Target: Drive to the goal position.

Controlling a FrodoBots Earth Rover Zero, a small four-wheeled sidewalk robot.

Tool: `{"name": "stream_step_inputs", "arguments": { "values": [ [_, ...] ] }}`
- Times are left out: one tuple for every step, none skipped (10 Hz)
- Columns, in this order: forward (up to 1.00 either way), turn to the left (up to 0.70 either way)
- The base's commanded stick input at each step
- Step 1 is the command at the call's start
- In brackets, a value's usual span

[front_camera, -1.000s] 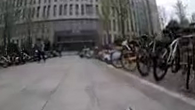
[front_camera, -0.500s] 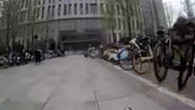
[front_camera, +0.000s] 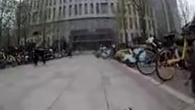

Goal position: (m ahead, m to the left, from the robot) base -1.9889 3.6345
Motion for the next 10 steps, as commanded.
{"name": "stream_step_inputs", "arguments": {
  "values": [
    [1.00, 0.01],
    [1.00, -0.13],
    [1.00, -0.35],
    [1.00, -0.39],
    [1.00, -0.34],
    [1.00, -0.09],
    [1.00, 0.01],
    [1.00, 0.01],
    [1.00, 0.01],
    [1.00, 0.01]
  ]
}}
